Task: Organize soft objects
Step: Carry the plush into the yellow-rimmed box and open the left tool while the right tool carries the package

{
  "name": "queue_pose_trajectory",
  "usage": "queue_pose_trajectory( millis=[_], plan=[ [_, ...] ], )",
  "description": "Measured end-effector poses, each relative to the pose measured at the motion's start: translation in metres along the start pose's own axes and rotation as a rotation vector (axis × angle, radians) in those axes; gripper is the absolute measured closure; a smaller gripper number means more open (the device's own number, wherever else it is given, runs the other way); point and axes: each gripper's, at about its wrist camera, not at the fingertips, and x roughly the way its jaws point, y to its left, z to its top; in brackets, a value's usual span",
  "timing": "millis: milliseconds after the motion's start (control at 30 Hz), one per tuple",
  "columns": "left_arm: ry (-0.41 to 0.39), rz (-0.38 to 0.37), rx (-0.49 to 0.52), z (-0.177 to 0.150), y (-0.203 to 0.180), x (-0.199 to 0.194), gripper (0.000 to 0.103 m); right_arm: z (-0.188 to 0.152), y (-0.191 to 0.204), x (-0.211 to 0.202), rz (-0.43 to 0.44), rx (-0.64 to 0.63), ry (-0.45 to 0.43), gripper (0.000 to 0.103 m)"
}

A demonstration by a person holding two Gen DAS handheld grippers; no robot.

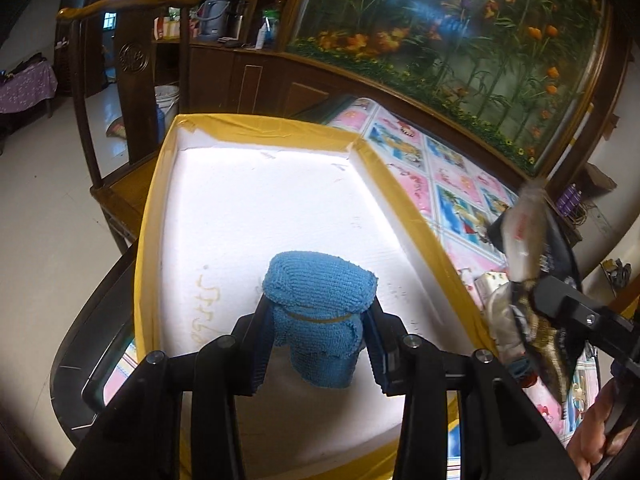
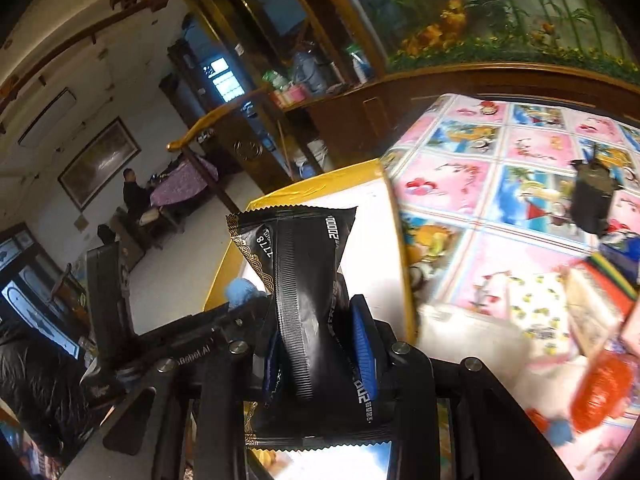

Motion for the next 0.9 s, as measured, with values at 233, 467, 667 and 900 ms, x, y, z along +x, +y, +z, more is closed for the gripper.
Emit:
queue_pose_trajectory(
  millis=[233,467,667,900],
  plan=[
    [0.007,0.087,0.016,-0.008,0.012,0.003,0.063,-0.011,0.021,0.066,-0.043,-0.027,0.097,0.068],
    [0.010,0.128,0.080,-0.017,0.012,-0.001,0.063,-0.022,0.020,0.091,-0.111,-0.061,0.137,0.068],
    [0.023,0.134,0.138,-0.021,0.004,0.001,0.058,-0.025,0.011,0.097,-0.106,-0.057,0.167,0.066],
    [0.036,0.114,0.140,-0.023,0.007,-0.005,0.048,-0.026,0.011,0.092,-0.092,-0.059,0.182,0.065]
  ],
)
